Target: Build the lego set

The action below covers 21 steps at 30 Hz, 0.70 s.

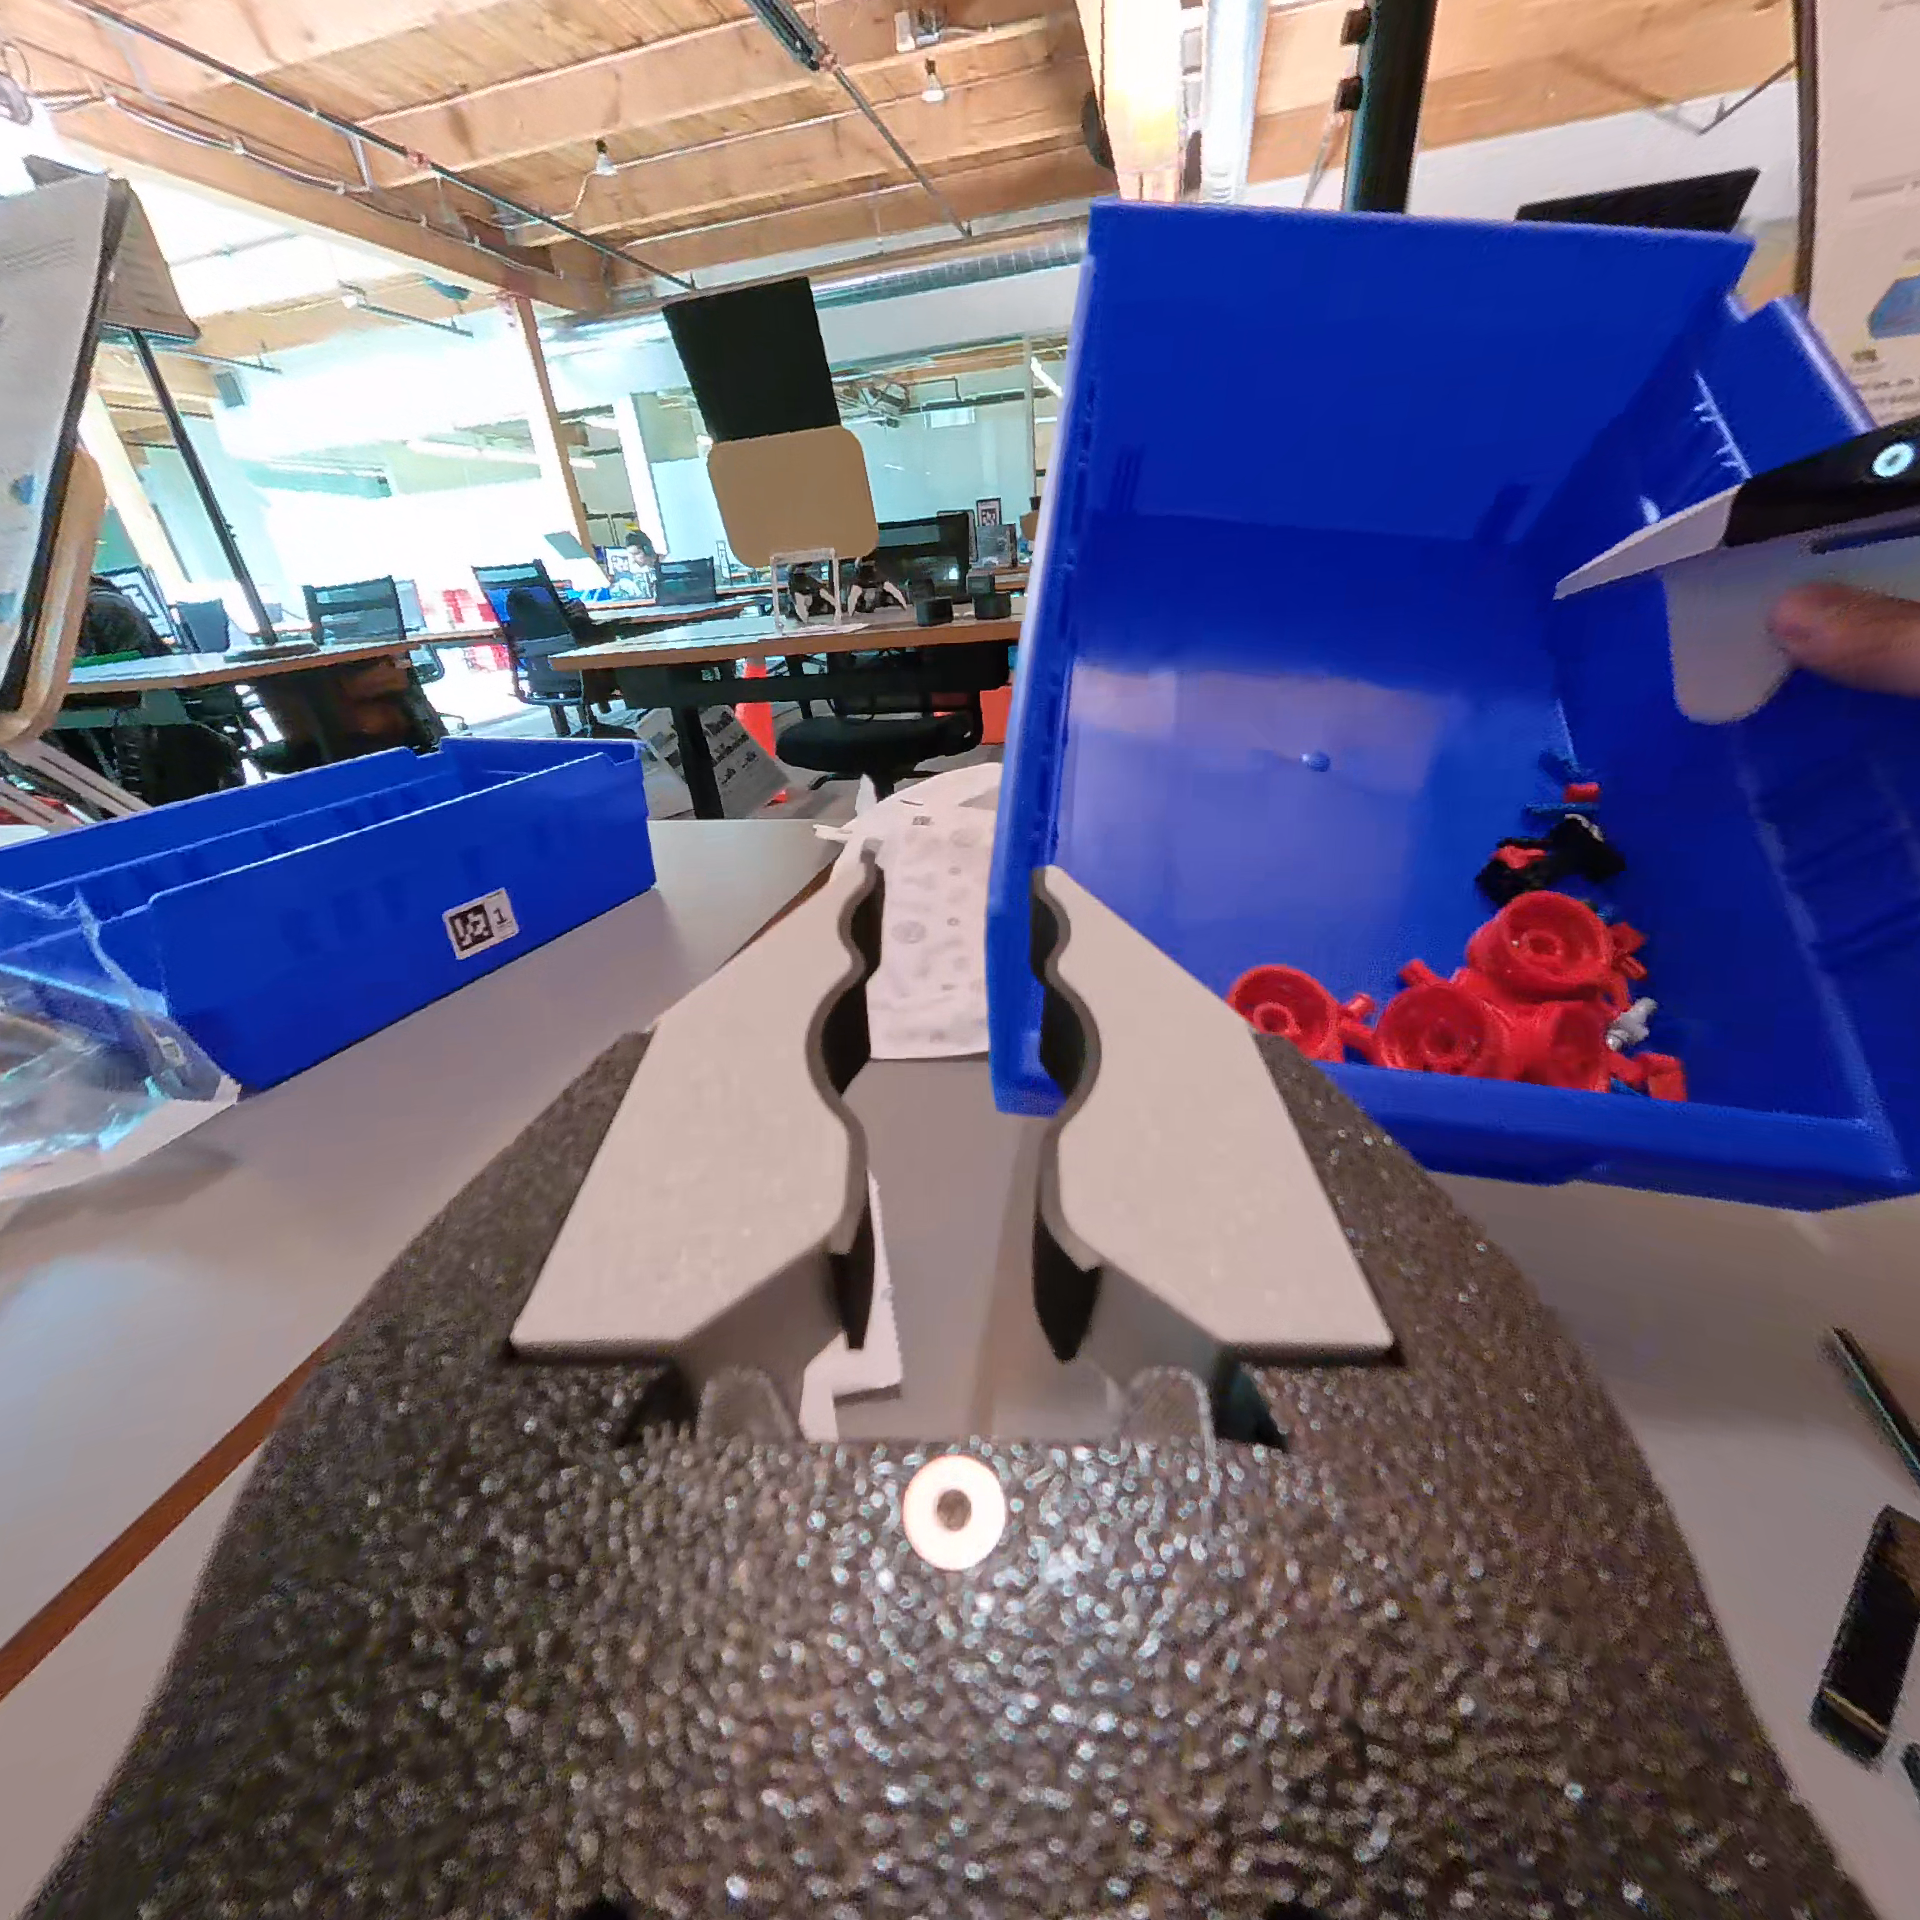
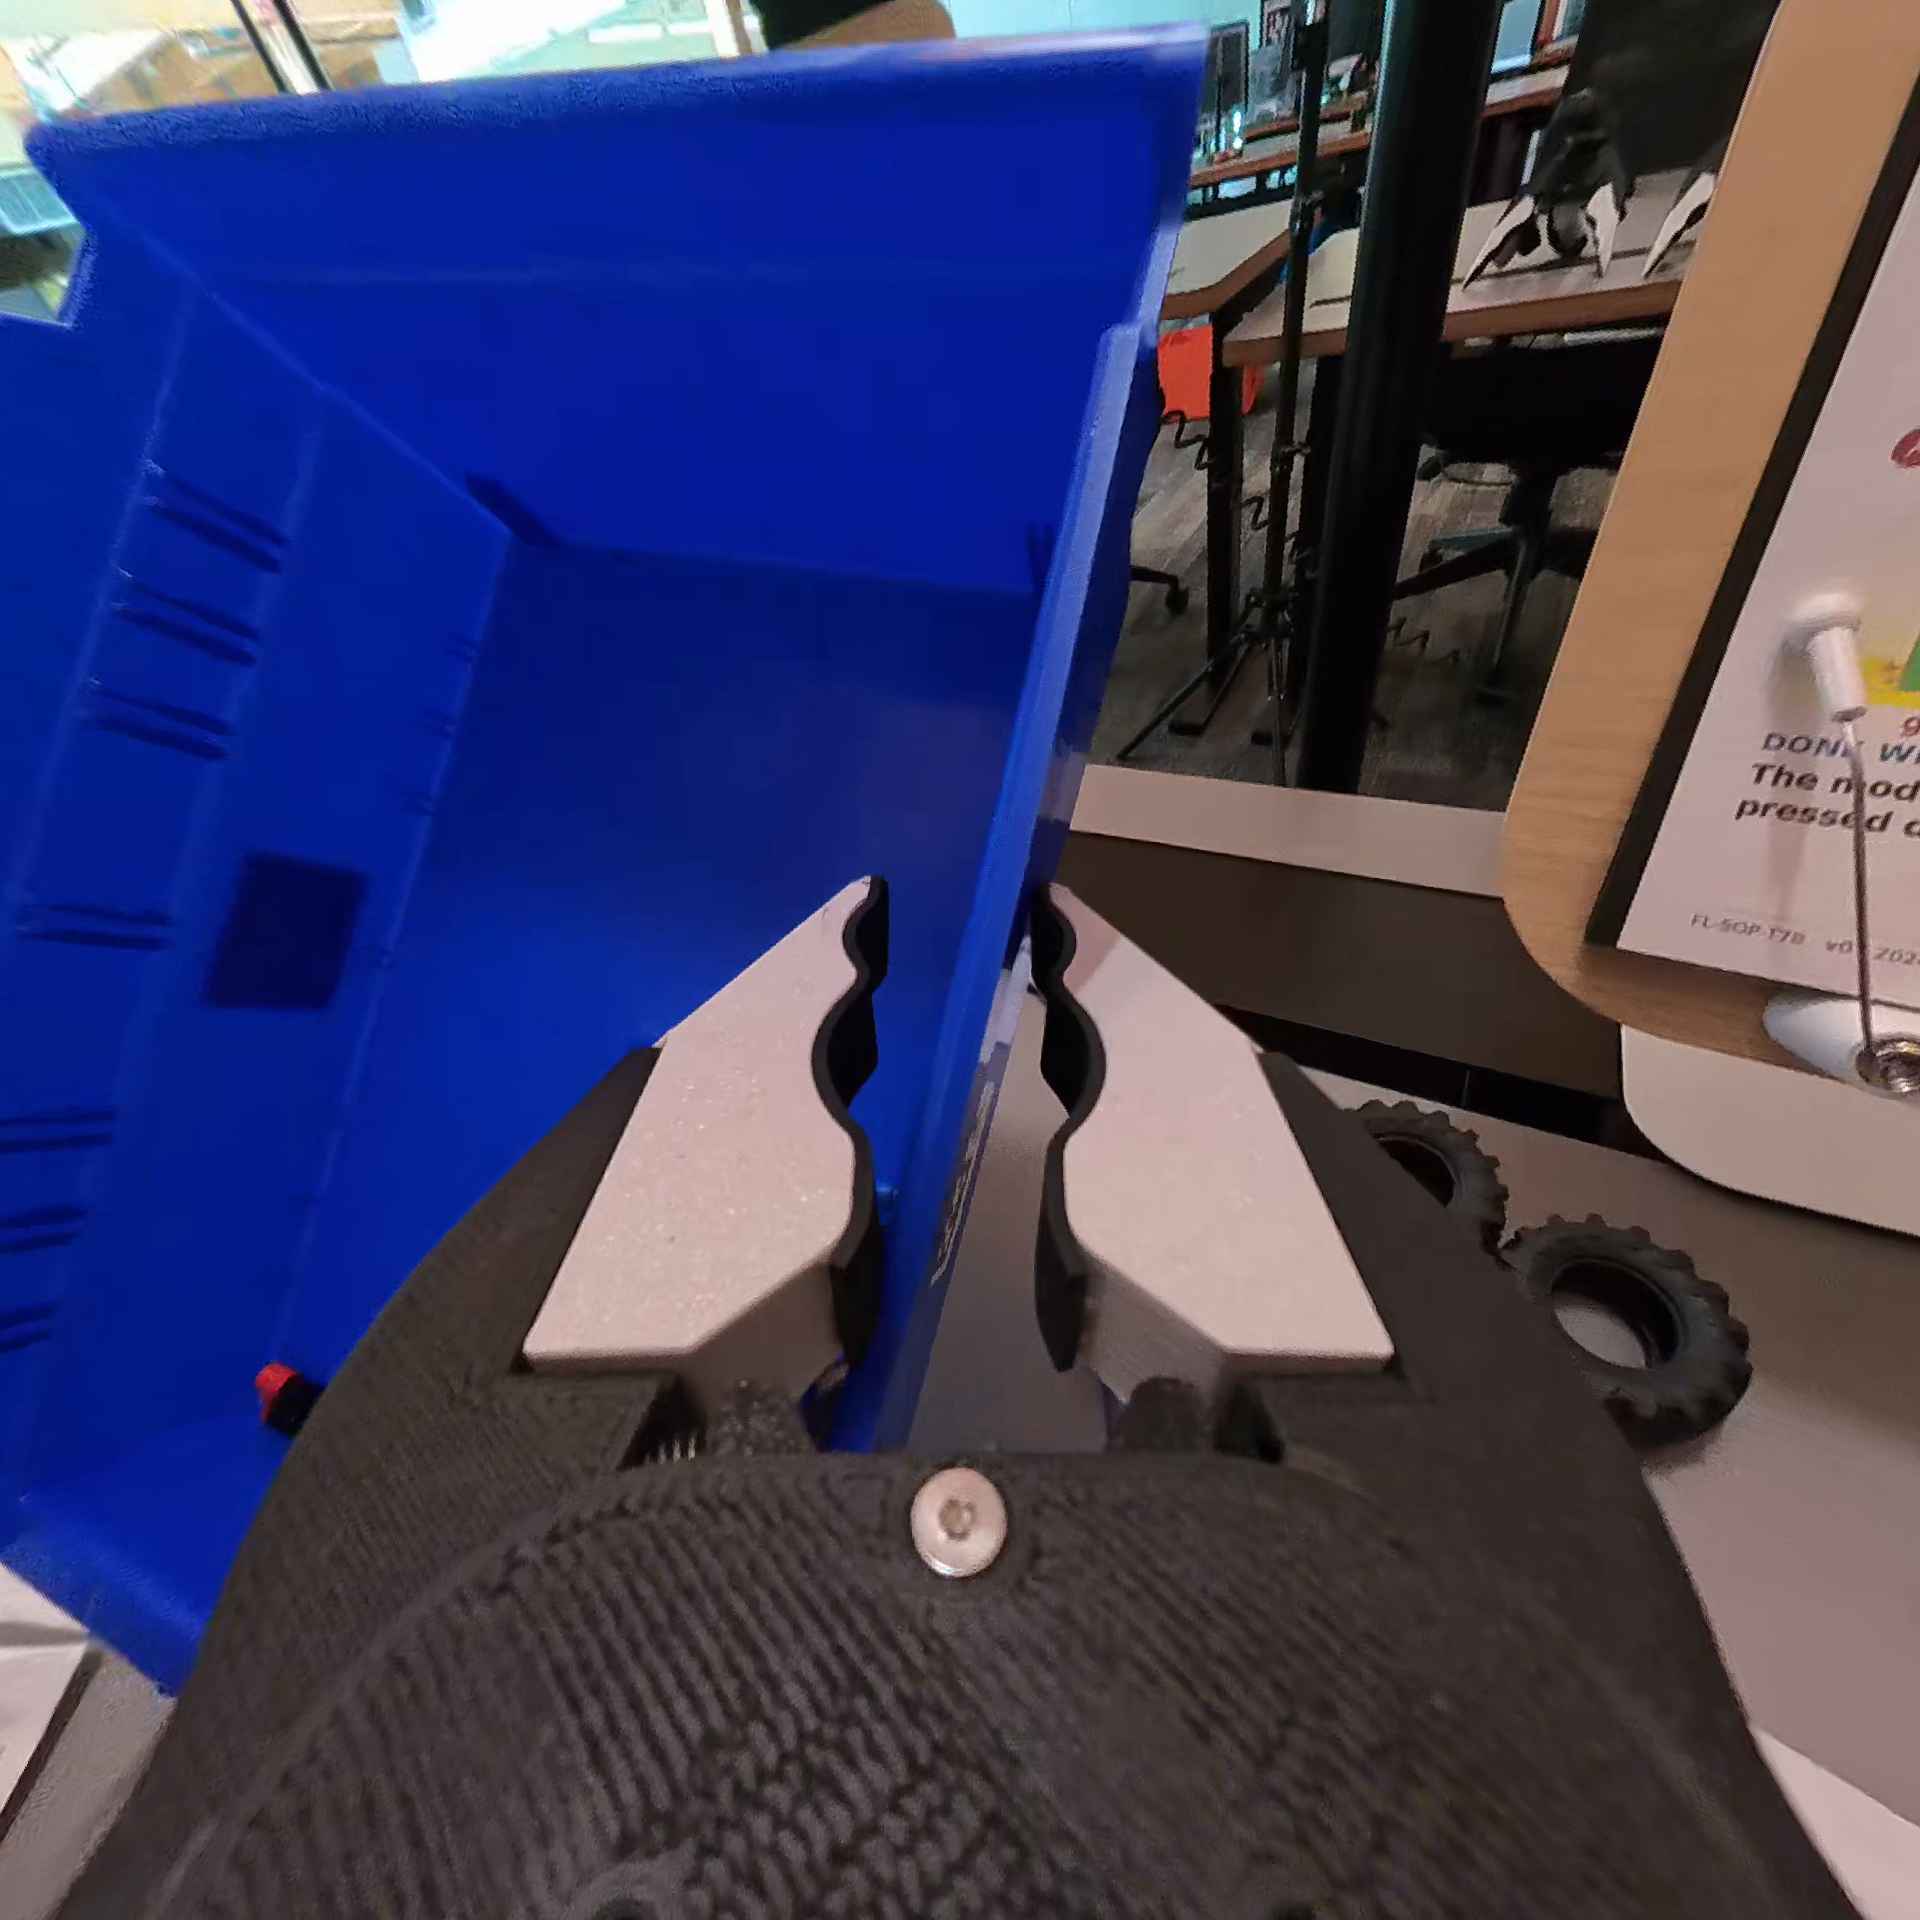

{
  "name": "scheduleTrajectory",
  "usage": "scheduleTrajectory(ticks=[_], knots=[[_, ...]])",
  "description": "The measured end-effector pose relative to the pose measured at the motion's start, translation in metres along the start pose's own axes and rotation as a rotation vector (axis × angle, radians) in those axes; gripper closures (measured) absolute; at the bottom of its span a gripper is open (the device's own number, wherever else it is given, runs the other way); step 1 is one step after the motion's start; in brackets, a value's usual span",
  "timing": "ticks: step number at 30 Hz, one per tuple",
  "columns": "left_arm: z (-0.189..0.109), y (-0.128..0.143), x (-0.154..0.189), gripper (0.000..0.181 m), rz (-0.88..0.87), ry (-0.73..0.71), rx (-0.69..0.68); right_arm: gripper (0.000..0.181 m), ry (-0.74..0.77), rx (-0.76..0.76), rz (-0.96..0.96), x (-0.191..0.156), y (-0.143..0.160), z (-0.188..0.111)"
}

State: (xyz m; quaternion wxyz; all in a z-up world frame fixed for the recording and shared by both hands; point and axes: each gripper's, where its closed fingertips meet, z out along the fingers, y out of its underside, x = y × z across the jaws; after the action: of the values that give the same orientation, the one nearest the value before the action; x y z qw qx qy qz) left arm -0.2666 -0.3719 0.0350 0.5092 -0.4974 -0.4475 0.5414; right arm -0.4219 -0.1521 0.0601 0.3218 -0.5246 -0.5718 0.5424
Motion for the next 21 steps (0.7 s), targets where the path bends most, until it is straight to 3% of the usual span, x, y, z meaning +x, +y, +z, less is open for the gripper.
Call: scheduleTrajectory(ticks=[3,5,10,13,15,19,21], knots=[[-0.001,-0.003,0.003,0.157,0.044,0.000,0.005,0.155,-0.008,-0.016,0.012,-0.001,0.005,0.001],[-0.002,-0.006,0.009,0.174,0.081,0.032,-0.001,0.155,-0.017,-0.028,0.007,-0.003,0.007,0.002],[-0.003,-0.011,0.021,0.177,0.099,0.091,0.008,0.155,-0.024,-0.059,-0.011,-0.008,0.015,0.006],[-0.005,-0.012,0.037,0.181,0.135,0.204,-0.007,0.154,-0.034,-0.075,0.008,-0.011,0.021,0.007],[-0.009,-0.009,0.060,0.181,0.151,0.370,-0.041,0.155,-0.040,-0.072,0.022,-0.011,0.023,0.007],[-0.027,0.015,0.106,0.181,0.177,0.663,-0.247,0.154,-0.039,-0.051,0.044,-0.013,0.023,0.003],[-0.032,0.031,0.120,0.181,0.266,0.707,-0.350,0.154,-0.047,-0.045,0.050,-0.015,0.023,0.000]])
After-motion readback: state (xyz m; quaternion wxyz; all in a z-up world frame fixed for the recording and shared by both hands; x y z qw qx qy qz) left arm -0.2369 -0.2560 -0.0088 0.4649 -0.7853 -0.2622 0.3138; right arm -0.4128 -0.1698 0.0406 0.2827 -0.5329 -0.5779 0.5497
